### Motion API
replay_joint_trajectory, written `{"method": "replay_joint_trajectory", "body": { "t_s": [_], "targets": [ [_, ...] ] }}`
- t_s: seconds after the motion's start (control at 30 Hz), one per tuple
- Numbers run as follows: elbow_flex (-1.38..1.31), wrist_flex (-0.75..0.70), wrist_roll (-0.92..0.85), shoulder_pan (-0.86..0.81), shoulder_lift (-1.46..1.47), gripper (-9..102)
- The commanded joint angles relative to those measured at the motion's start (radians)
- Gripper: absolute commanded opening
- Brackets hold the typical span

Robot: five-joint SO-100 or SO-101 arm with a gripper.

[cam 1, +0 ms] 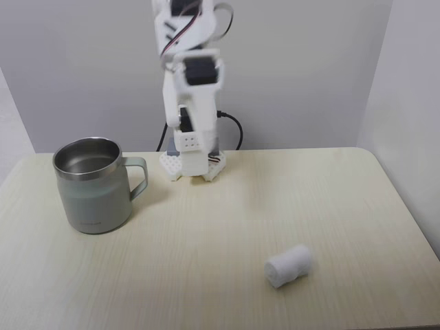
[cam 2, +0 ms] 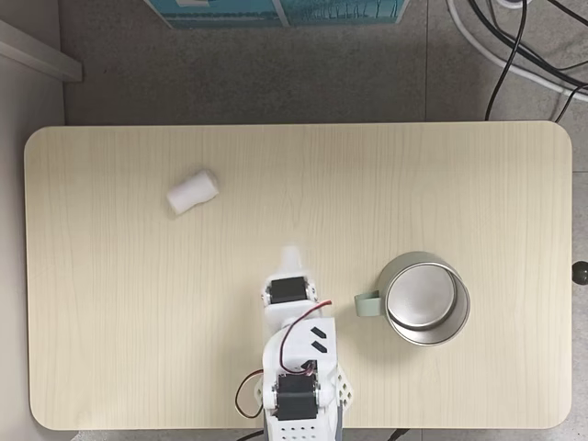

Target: Grasp a dressing and put it in the cup.

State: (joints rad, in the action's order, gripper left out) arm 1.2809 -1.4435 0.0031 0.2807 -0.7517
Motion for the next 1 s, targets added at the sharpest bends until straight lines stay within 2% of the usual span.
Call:
{"method": "replay_joint_trajectory", "body": {
  "t_s": [0.0,0.13,0.37,0.63,0.97],
  "targets": [
    [0.253,-0.084,0.029,0.107,-0.218,20],
    [0.307,-0.069,0.048,0.184,-0.422,27],
    [0.252,0.126,0.094,0.242,-0.77,31],
    [0.192,0.324,0.123,0.301,-1.031,31],
    [0.196,0.376,0.114,0.322,-1.124,25]
  ]
}}
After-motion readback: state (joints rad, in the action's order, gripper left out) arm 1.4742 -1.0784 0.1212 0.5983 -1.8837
